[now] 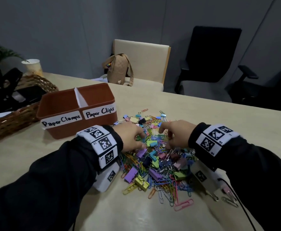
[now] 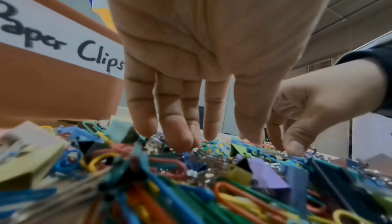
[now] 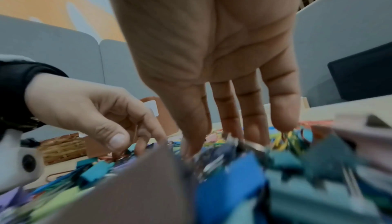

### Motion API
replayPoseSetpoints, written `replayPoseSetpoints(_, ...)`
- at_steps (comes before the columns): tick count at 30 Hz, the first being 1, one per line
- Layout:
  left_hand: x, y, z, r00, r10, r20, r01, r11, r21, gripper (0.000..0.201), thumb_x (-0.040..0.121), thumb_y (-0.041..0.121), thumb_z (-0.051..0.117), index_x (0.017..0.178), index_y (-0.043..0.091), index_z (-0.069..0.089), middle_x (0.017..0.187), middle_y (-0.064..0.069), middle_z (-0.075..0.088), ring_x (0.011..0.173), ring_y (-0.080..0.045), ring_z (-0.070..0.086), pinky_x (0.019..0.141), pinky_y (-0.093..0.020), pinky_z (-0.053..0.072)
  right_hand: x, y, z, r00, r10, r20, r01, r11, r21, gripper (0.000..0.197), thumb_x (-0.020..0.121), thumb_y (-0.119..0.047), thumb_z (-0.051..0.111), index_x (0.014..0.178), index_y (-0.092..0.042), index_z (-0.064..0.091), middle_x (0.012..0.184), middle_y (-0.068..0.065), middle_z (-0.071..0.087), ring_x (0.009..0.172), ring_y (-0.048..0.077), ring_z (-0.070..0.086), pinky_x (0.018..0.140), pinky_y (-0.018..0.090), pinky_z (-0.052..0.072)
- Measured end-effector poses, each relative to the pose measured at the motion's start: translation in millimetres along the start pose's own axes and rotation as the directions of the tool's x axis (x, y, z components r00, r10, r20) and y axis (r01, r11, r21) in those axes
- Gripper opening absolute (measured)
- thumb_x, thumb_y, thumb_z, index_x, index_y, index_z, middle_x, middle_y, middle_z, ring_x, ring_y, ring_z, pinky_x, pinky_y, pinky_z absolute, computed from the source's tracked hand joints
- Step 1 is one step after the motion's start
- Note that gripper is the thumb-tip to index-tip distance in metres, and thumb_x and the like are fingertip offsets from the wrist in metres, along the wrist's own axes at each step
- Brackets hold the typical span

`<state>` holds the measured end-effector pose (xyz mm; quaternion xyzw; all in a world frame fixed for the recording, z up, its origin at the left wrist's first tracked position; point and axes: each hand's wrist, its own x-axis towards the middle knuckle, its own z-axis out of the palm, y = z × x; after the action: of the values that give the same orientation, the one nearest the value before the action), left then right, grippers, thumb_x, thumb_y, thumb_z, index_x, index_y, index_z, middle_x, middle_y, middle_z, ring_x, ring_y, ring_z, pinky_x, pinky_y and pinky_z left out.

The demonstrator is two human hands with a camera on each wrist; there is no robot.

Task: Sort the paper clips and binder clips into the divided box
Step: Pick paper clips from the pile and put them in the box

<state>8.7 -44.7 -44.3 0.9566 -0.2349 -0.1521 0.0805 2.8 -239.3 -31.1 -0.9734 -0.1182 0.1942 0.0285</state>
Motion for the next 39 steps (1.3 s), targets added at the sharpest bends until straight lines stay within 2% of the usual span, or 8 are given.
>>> replayPoseSetpoints(6, -7.3, 2.8, 4.5, 0.999, -0.036, 0.007, 0.036, 0.998, 0.042, 0.048, 0.087, 0.042, 0.064, 0.131, 0.028, 0.051, 0.111, 0.0, 0.061, 0.093, -0.017, 0.055, 0.069, -0.023, 0.037, 8.6, -14.5, 0.7, 0.998, -0.039, -0.048, 0.035, 0.996, -0.084, 0.035, 0.09, -0.027, 0.061, 0.125, -0.029, 0.055, 0.116, -0.002, 0.063, 0.102, 0.019, 0.059, 0.088, 0.033, 0.049)
replayPoseSetpoints(18, -45.1, 4.8, 7.3, 0.992, -0.09, -0.086, 0.096, 0.994, 0.059, 0.027, 0.09, 0.035, 0.061, 0.115, 0.028, 0.066, 0.124, 0.002, 0.059, 0.112, -0.019, 0.056, 0.09, -0.027, 0.046, -19.0, -42.4, 2.0, 0.997, 0.035, -0.063, -0.04, 0.995, -0.09, 0.023, 0.089, -0.004, 0.053, 0.106, -0.005, 0.068, 0.108, 0.013, 0.068, 0.099, 0.029, 0.064, 0.08, 0.034, 0.052)
replayPoseSetpoints(24, -63.4, -27.6, -18.9, 0.812, -0.309, -0.495, 0.342, 0.939, -0.024, 0.041, 0.09, 0.035, 0.058, 0.13, 0.033, 0.051, 0.141, -0.001, 0.036, 0.13, -0.025, 0.034, 0.106, -0.042, 0.035, -37.5, -30.5, -10.8, 0.967, 0.048, -0.249, -0.009, 0.988, 0.153, 0.019, 0.085, -0.002, 0.053, 0.086, -0.015, 0.065, 0.085, 0.0, 0.062, 0.087, 0.022, 0.062, 0.078, 0.031, 0.052)
replayPoseSetpoints(26, -69.8, -38.4, -22.6, 0.778, -0.379, -0.501, 0.426, 0.904, -0.022, 0.037, 0.09, 0.031, 0.058, 0.126, 0.036, 0.052, 0.149, -0.002, 0.03, 0.136, -0.026, 0.026, 0.108, -0.045, 0.028, -41.6, -26.6, -11.0, 0.965, 0.096, -0.245, 0.022, 0.899, 0.437, 0.017, 0.086, 0.002, 0.056, 0.081, -0.012, 0.064, 0.076, 0.003, 0.062, 0.075, 0.023, 0.066, 0.071, 0.034, 0.055)
replayPoseSetpoints(28, -73.8, -49.1, -21.5, 0.783, -0.429, -0.451, 0.477, 0.879, -0.008, 0.031, 0.09, 0.025, 0.056, 0.118, 0.038, 0.056, 0.15, -0.002, 0.03, 0.137, -0.026, 0.026, 0.108, -0.046, 0.026, -45.7, -25.6, -7.4, 0.979, 0.119, -0.163, 0.035, 0.694, 0.719, 0.017, 0.088, 0.008, 0.056, 0.08, -0.006, 0.061, 0.071, 0.013, 0.061, 0.059, 0.025, 0.067, 0.065, 0.039, 0.058)
replayPoseSetpoints(31, -73.2, -58.6, -21.9, 0.777, -0.421, -0.468, 0.494, 0.868, 0.039, 0.029, 0.092, 0.025, 0.052, 0.118, 0.038, 0.056, 0.139, 0.001, 0.039, 0.127, -0.025, 0.036, 0.103, -0.043, 0.03, -45.7, -22.0, -6.8, 0.985, 0.113, -0.129, 0.052, 0.52, 0.852, 0.013, 0.086, 0.011, 0.058, 0.089, -0.002, 0.059, 0.066, 0.016, 0.059, 0.05, 0.023, 0.064, 0.059, 0.037, 0.058)
replayPoseSetpoints(35, -66.7, -56.8, -34.7, 0.789, -0.403, -0.464, 0.459, 0.888, 0.009, 0.026, 0.092, 0.017, 0.049, 0.105, 0.036, 0.061, 0.123, 0.0, 0.049, 0.117, -0.025, 0.044, 0.099, -0.041, 0.032, -34.7, -20.3, -11.8, 0.986, 0.123, -0.112, 0.051, 0.414, 0.909, 0.016, 0.086, 0.01, 0.059, 0.096, -0.003, 0.059, 0.072, 0.018, 0.06, 0.051, 0.021, 0.059, 0.046, 0.025, 0.052)
replayPoseSetpoints(39, -71.7, -54.5, -50.3, 0.833, -0.39, -0.393, 0.419, 0.908, -0.014, 0.031, 0.087, 0.006, 0.051, 0.083, 0.034, 0.063, 0.109, 0.003, 0.055, 0.107, -0.023, 0.055, 0.093, -0.038, 0.041, -19.6, -28.2, -24.6, 0.988, 0.122, -0.097, 0.031, 0.457, 0.889, 0.018, 0.09, 0.007, 0.054, 0.098, -0.008, 0.058, 0.077, 0.018, 0.062, 0.053, 0.02, 0.052, 0.047, 0.024, 0.045)
